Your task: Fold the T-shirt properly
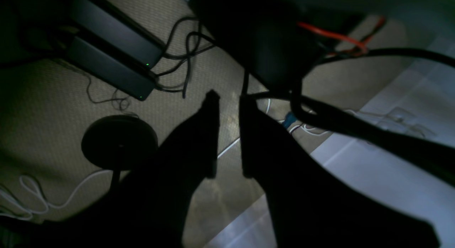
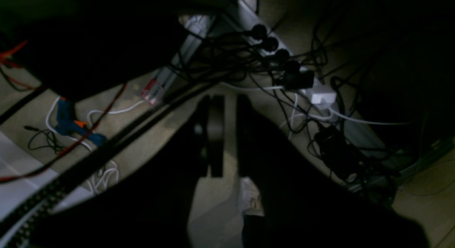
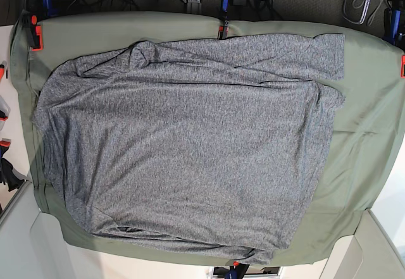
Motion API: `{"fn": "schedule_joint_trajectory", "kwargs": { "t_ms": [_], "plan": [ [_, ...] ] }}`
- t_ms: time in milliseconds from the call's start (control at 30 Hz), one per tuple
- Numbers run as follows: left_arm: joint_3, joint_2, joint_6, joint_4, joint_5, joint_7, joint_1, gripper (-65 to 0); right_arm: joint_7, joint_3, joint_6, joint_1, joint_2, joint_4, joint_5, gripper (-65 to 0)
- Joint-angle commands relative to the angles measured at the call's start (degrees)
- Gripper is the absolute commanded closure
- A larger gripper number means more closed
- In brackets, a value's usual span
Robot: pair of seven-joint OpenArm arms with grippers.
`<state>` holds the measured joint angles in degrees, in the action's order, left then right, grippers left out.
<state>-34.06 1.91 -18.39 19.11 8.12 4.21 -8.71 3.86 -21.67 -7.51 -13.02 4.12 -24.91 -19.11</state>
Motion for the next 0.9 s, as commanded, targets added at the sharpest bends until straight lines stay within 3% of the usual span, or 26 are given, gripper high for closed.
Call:
{"fn": "schedule_joint_trajectory", "kwargs": {
  "t_ms": [0, 400, 600, 867],
  "plan": [
    [-0.04, -0.15, -0.20, 0.44, -0.11, -0.42, 0.26, -10.3, 0.46, -0.09, -0.20, -0.15, 0.15, -0.22, 0.02, -5.3],
    [-0.04, 0.00, -0.24, 0.44, -0.09, -0.35, 3.80, -10.3, 0.46, -0.09, -0.17, 1.20, 0.20, -0.68, 0.02, -5.3],
    [0.02, 0.17, -0.22, 0.68, -0.20, 2.49, 2.84, -10.4, 0.46, -0.09, -0.17, 0.17, 0.83, -0.90, 0.02, -5.3],
    [3.34, 5.81, -0.22, 17.07, -3.02, 2.49, -7.17, -10.6, 0.46, -0.09, -0.17, -9.42, 6.27, -13.84, 0.04, -5.3]
  ]
}}
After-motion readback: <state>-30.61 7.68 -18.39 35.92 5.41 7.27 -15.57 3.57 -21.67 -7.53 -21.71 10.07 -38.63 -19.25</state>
